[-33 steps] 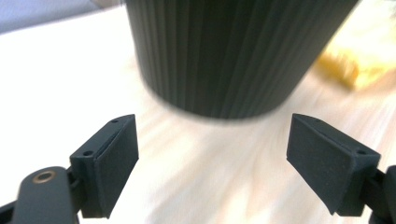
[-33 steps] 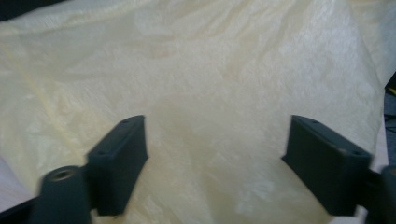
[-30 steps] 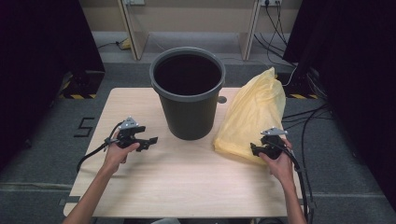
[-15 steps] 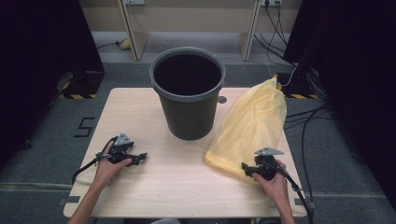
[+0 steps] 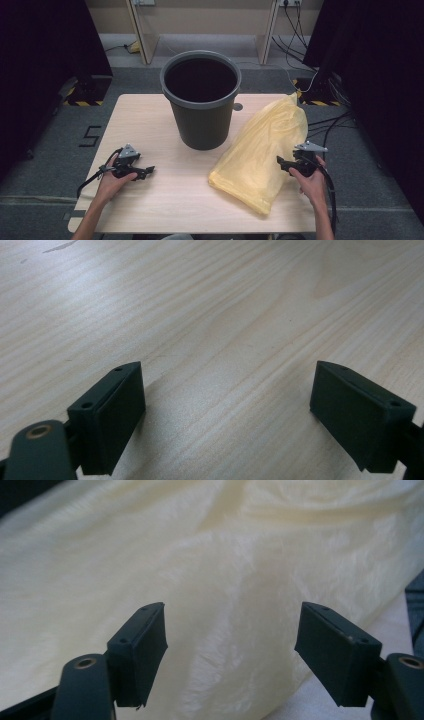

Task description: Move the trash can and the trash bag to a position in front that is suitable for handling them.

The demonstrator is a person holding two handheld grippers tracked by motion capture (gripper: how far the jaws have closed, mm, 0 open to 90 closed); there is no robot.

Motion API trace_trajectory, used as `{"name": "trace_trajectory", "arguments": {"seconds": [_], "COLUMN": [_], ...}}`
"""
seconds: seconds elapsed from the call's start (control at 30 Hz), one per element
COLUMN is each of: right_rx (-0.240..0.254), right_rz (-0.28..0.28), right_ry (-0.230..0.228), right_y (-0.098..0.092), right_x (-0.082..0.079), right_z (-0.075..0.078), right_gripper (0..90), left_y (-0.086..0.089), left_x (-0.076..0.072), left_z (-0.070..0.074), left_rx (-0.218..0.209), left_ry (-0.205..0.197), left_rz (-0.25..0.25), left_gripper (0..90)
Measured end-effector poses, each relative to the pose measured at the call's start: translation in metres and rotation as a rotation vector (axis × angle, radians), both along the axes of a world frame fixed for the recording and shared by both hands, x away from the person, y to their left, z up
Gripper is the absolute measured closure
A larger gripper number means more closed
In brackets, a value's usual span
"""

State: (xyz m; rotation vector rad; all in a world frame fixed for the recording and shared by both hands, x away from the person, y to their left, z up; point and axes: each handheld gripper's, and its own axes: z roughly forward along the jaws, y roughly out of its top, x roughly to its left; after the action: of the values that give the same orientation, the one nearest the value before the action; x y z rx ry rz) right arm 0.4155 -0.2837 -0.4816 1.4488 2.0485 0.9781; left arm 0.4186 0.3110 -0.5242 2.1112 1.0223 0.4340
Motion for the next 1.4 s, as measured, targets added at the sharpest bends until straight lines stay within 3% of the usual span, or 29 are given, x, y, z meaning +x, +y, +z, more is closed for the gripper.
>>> {"name": "trace_trajectory", "arguments": {"seconds": [0.07, 0.13, 0.3, 0.37, 0.43, 0.5, 0.53, 0.63, 0.73, 0.77, 0.8, 0.83, 0.87, 0.93, 1.0, 1.07, 1.1, 1.17, 1.27, 1.37, 1.4], "right_rx": [-0.011, -0.014, -0.082, -0.063, -0.064, -0.037, -0.019, -0.002, -0.046, -0.046, -0.061, -0.061, -0.095, -0.151, -0.145, -0.170, -0.228, -0.237, -0.268, -0.261, -0.222], "right_rz": [-0.019, -0.004, 0.014, 0.052, 0.133, 0.205, 0.206, 0.178, 0.159, 0.159, 0.190, 0.190, 0.224, 0.258, 0.263, 0.275, 0.290, 0.289, 0.261, 0.247, 0.210], "right_ry": [0.032, 0.056, 0.068, 0.087, 0.106, 0.075, 0.050, -0.056, -0.079, -0.079, -0.096, -0.096, -0.090, -0.090, -0.073, -0.037, -0.011, -0.003, 0.064, 0.082, 0.083], "right_y": [0.001, 0.005, 0.026, 0.039, 0.052, 0.059, 0.060, 0.053, 0.051, 0.051, 0.056, 0.056, 0.065, 0.072, 0.073, 0.074, 0.073, 0.073, 0.067, 0.061, 0.053], "right_x": [0.003, -0.002, -0.034, -0.051, -0.066, -0.073, -0.072, -0.052, -0.018, -0.018, 0.004, 0.004, 0.025, 0.044, 0.054, 0.071, 0.084, 0.086, 0.092, 0.089, 0.081], "right_z": [-0.012, -0.021, -0.026, -0.026, -0.023, -0.012, -0.004, 0.020, 0.038, 0.038, 0.047, 0.047, 0.050, 0.047, 0.043, 0.030, 0.017, 0.013, -0.006, -0.014, -0.018], "right_gripper": [31.3, 32.3, 29.9, 29.0, 27.3, 27.3, 26.0, 21.5, 17.6, 17.6, 17.4, 17.4, 16.5, 18.0, 18.3, 18.3, 18.9, 19.0, 20.7, 21.5, 21.2], "left_y": [0.000, 0.000, 0.000, 0.000, 0.000, 0.000, 0.000, 0.000, 0.000, 0.000, 0.000, 0.000, 0.000, 0.000, 0.000, 0.000, 0.000, 0.000, 0.000, 0.000, 0.000], "left_x": [0.000, 0.000, 0.000, 0.000, 0.000, 0.000, 0.000, 0.000, 0.000, 0.000, 0.000, 0.000, 0.000, 0.000, 0.000, 0.000, 0.000, 0.000, 0.000, 0.000, 0.000], "left_z": [0.000, 0.000, 0.000, 0.000, 0.000, 0.000, 0.000, 0.000, 0.000, 0.000, 0.000, 0.000, 0.000, 0.000, 0.000, 0.000, 0.000, 0.000, 0.000, 0.000, 0.000], "left_rx": [0.000, 0.000, 0.000, 0.000, 0.000, 0.000, 0.001, 0.000, 0.000, 0.000, 0.000, 0.000, 0.000, 0.000, 0.000, 0.000, 0.000, 0.000, 0.000, -0.001, -0.001], "left_ry": [0.000, 0.000, 0.000, -0.001, -0.001, -0.001, 0.000, 0.000, 0.000, 0.000, 0.000, 0.000, 0.000, 0.000, 0.000, 0.000, 0.000, 0.000, 0.000, 0.000, 0.000], "left_rz": [0.000, 0.000, 0.000, 0.000, 0.001, 0.001, 0.000, 0.000, 0.000, 0.000, 0.000, 0.000, 0.000, 0.000, 0.000, 0.000, 0.000, -0.001, 0.000, 0.000, 0.000], "left_gripper": [13.4, 13.4, 13.4, 13.4, 13.4, 13.4, 13.4, 13.3, 13.3, 13.3, 13.3, 13.3, 13.3, 13.3, 13.3, 13.3, 13.3, 13.3, 13.3, 13.3, 13.3]}}
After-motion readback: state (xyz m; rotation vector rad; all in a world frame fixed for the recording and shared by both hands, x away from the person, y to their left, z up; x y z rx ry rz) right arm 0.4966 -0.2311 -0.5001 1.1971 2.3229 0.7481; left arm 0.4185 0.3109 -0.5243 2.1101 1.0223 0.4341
